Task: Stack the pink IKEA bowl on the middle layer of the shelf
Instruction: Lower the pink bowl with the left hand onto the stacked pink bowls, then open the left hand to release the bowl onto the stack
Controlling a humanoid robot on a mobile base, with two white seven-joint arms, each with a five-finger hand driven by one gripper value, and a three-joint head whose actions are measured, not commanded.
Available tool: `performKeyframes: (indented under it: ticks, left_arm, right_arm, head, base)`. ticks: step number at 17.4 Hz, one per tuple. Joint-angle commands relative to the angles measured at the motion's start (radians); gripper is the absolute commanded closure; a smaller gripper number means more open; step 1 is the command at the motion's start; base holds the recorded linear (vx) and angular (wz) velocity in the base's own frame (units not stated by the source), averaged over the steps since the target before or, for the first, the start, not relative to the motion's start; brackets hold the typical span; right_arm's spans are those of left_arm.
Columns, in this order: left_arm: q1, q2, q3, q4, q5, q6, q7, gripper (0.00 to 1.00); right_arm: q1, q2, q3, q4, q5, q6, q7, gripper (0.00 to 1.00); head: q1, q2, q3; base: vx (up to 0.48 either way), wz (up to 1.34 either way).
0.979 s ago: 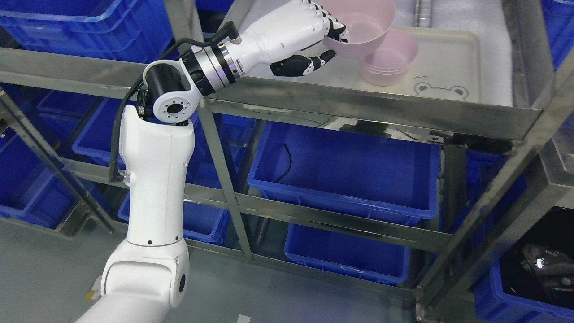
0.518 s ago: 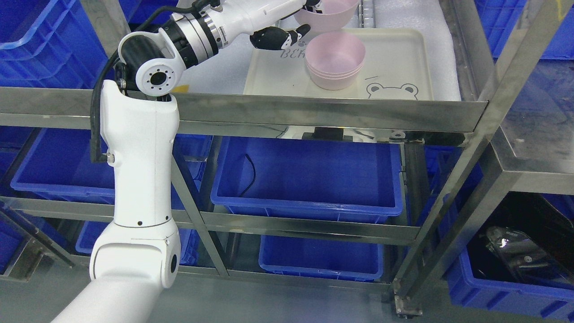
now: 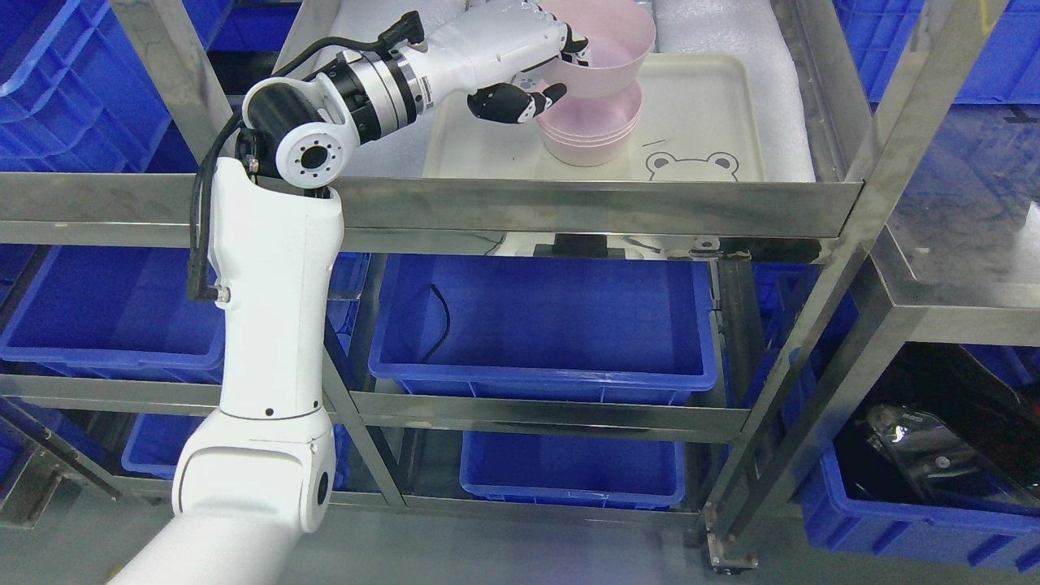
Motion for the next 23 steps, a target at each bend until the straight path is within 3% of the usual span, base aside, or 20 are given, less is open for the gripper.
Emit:
performKeyframes:
  ticks: [1, 18, 21, 23]
  left_arm:
    - [0.000, 0.003, 0.008, 0.051, -0.054, 0.001, 0.000, 0.94]
    - [-0.044, 0.003, -0.034, 0.207, -0.060, -0.004, 0.021, 0.90]
    - [-0.044, 0.003, -0.046, 0.209, -0.060, -0.006, 0.021, 0.82]
    - [-0.043, 0.003, -0.045, 0.209, -0.062, -0.009, 0.029, 0.64]
  right_arm:
    - [0.023, -0.017, 0.000, -0.017, 0.000, 0.000, 0.000, 0.00]
    - [0.023, -0.017, 0.000, -0.017, 0.000, 0.000, 0.000, 0.00]
    - [0.023, -0.017, 0.000, -0.017, 0.000, 0.000, 0.000, 0.00]
    - [0.023, -0.017, 0.000, -0.017, 0.000, 0.000, 0.000, 0.00]
  head:
    - [0.0000, 0.000, 0.000]
    - [0.0000, 0.000, 0.000]
    - [0.0000, 0.000, 0.000]
    - [0.0000, 0.000, 0.000]
  base:
    - [0.000, 0.00]
    - [0.000, 0.00]
    - [0.000, 0.00]
    - [0.000, 0.00]
